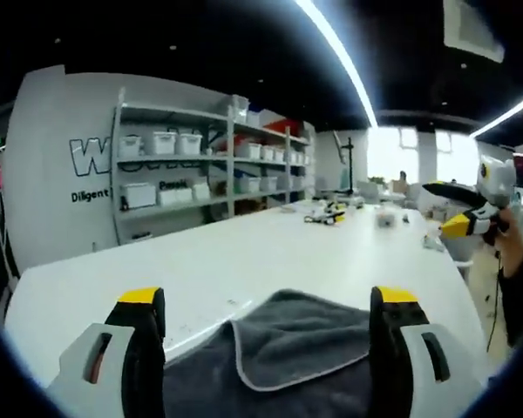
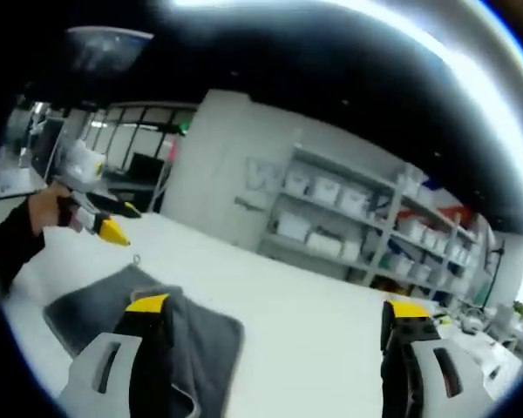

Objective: Open the folded towel by lifting each exposed corner and separating the folded layers until the towel lies flat within the target outline without major curled edges

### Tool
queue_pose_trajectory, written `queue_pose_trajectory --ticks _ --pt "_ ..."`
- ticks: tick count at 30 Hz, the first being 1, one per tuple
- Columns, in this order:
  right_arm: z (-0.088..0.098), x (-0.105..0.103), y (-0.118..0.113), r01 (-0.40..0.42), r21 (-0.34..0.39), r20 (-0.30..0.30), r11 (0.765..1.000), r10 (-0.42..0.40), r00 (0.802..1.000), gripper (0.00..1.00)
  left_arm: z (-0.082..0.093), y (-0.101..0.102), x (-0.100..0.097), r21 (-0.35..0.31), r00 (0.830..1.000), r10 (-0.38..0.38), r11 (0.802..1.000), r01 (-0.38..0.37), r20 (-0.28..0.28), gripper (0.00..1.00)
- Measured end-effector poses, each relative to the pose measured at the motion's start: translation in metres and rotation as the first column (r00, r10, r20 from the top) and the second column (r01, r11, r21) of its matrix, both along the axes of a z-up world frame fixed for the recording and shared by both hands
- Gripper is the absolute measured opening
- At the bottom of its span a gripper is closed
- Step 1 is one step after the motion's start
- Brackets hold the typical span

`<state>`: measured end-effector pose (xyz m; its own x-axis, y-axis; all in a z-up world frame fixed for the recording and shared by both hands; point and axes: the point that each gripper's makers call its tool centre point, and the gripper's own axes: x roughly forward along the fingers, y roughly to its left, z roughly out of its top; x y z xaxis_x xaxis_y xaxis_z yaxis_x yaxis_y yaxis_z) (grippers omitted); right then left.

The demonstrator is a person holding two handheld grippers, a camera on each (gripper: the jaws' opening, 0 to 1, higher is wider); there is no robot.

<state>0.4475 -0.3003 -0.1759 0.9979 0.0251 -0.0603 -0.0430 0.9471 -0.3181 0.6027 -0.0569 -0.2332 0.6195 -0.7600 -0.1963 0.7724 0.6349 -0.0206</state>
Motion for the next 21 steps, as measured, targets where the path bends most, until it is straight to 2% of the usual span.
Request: queue_pose_trajectory --ticks 3,5,7,14,21 --pt "-0.003 -0.001 -0.002 0.011 0.005 -0.008 1.0 -0.011 1.0 0.99 -0.012 0.002 0.007 0.017 0.999 0.017 1.0 -0.017 -0.028 0.9" --pt "-0.005 -0.001 0.0 0.006 0.006 -0.006 1.0 -0.005 1.0 0.99 -0.017 0.002 0.01 0.022 0.999 0.026 0.999 -0.025 -0.031 0.9" --pt "-0.009 0.001 0.002 -0.004 0.009 -0.01 1.0 0.004 1.0 0.99 -0.022 -0.001 0.005 0.025 0.999 0.022 0.999 -0.021 -0.037 0.9" --pt "-0.037 0.006 0.005 -0.018 -0.002 -0.06 1.0 0.018 0.998 0.99 -0.046 -0.009 0.008 0.064 0.998 0.016 0.998 -0.012 -0.064 0.92" --pt "-0.056 0.002 -0.001 -0.004 0.02 -0.071 1.0 0.006 0.997 0.98 -0.073 -0.02 0.008 0.126 0.996 0.012 0.992 0.0 -0.088 0.91"
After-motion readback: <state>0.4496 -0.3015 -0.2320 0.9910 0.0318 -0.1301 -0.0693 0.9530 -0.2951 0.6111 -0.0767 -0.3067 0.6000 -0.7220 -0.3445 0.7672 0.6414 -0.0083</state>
